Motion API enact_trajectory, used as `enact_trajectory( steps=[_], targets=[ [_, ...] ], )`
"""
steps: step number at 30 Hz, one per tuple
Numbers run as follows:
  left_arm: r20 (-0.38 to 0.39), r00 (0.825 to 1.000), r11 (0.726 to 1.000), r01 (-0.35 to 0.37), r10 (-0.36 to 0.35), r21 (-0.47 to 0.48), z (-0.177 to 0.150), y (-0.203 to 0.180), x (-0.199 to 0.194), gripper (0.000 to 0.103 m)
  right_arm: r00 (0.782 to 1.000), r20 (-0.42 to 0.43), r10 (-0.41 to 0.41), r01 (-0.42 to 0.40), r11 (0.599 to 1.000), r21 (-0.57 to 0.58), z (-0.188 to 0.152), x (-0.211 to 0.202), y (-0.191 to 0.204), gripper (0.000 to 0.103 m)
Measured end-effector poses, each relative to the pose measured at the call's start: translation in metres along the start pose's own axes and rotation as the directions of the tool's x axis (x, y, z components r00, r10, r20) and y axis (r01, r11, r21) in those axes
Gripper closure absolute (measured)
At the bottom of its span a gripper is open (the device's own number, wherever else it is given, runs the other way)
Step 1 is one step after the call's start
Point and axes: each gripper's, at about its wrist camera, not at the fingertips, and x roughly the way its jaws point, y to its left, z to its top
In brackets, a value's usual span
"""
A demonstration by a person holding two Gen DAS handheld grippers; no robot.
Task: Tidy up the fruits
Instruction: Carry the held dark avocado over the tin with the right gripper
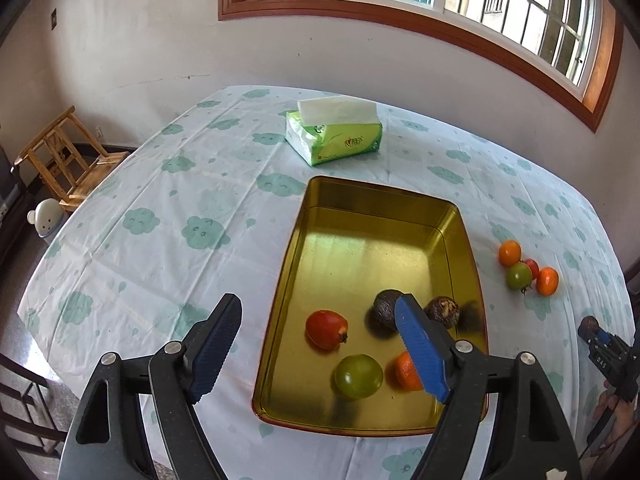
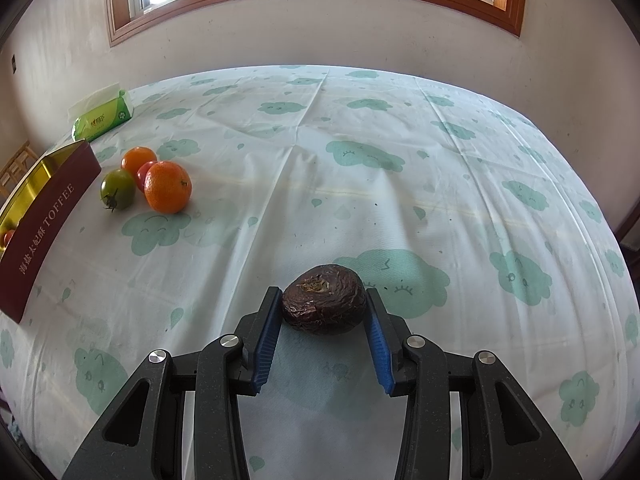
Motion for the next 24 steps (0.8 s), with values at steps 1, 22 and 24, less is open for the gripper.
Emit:
enact_trajectory(
  steps=[1,22,24],
  targets=[
    [0.000,1.000,1.000,0.002,-0.002,-0.005,0.000,0.002,0.001,0.026,1.000,0.000,-0.002,0.002,1.000,0.001,-0.001,0.000,0.000,0.061],
    [-0.037,0.999,1.000,0.018,-0.019,-0.025,-0.009,0.016,0.022,0.019,0.995,-0.051,-0.082,0.087,0.990,0.107,0.011,-0.008,0.009,0.063],
    [-0.036,0.999,0.999,0.014,-0.015,-0.029,-0.010,0.018,0.022,0.017,0.998,-0.030,-0.064,0.067,0.992,0.105,0.019,-0.016,0.017,0.063]
  ],
)
